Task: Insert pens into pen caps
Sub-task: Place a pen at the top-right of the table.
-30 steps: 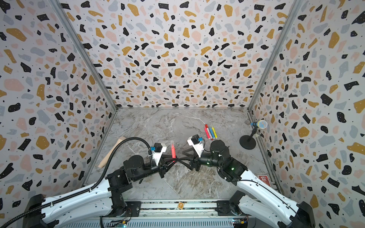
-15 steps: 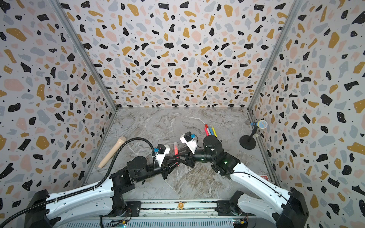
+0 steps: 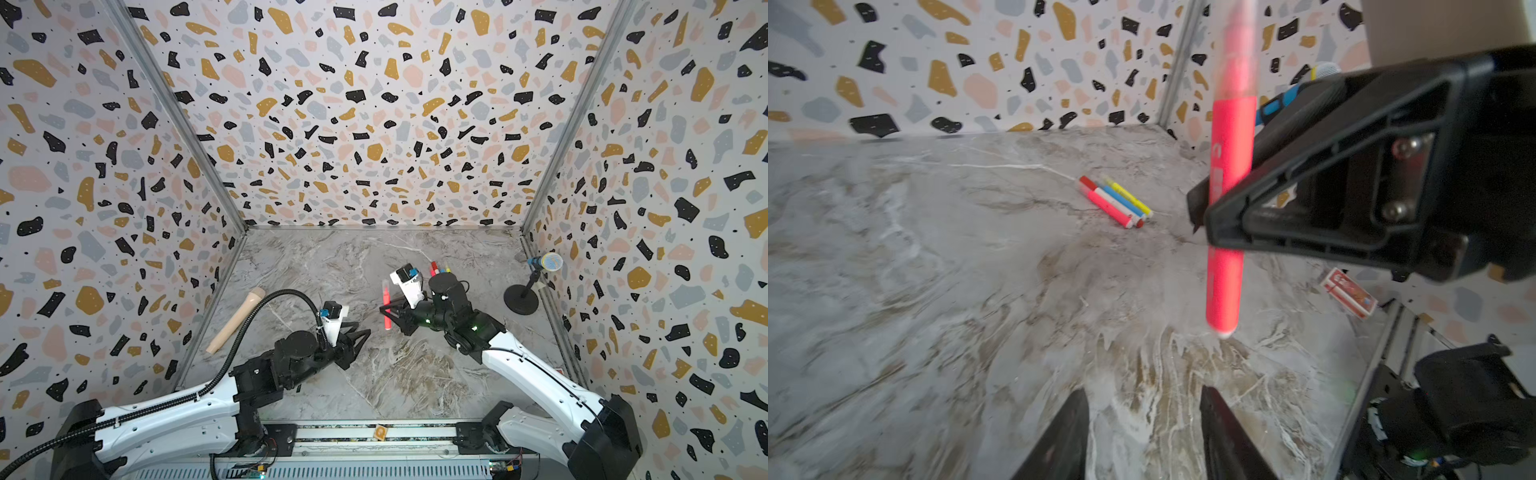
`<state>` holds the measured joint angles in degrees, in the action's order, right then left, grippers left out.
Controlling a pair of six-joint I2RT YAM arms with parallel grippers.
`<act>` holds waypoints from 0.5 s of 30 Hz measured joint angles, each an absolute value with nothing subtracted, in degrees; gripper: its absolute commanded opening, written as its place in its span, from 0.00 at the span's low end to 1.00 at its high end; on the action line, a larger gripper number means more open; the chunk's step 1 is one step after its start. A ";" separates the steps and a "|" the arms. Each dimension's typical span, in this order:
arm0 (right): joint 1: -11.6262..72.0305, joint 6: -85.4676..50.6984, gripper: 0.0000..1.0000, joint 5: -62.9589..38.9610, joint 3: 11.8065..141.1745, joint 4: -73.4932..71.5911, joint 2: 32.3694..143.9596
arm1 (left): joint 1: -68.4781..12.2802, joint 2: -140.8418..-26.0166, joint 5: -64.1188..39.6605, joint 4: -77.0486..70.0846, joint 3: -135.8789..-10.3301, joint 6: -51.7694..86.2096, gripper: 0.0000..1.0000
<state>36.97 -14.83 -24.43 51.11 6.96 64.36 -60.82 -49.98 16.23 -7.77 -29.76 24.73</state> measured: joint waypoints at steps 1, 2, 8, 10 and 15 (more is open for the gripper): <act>35.55 -14.39 0.00 -23.18 52.01 8.10 65.76 | -60.80 -48.53 17.82 -7.14 -28.91 25.23 0.45; 34.13 -13.89 0.00 -21.41 53.10 9.56 67.66 | -60.82 -46.76 19.44 -6.63 -27.88 25.82 0.45; 31.62 -10.79 0.01 -10.55 61.25 16.62 83.66 | -60.82 -38.13 26.50 -3.86 -23.57 29.45 0.45; 31.62 -9.80 0.00 -7.79 65.60 19.09 90.39 | -60.82 -37.17 27.83 -3.05 -23.31 30.28 0.45; 32.05 -7.77 0.01 -2.61 76.12 24.43 104.22 | -60.82 -35.92 29.65 -0.56 -23.29 31.44 0.45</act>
<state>32.05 -7.77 -2.61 76.12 24.43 104.22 -60.82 -35.92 29.65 -0.56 -23.29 31.44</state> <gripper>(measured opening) 0.170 0.450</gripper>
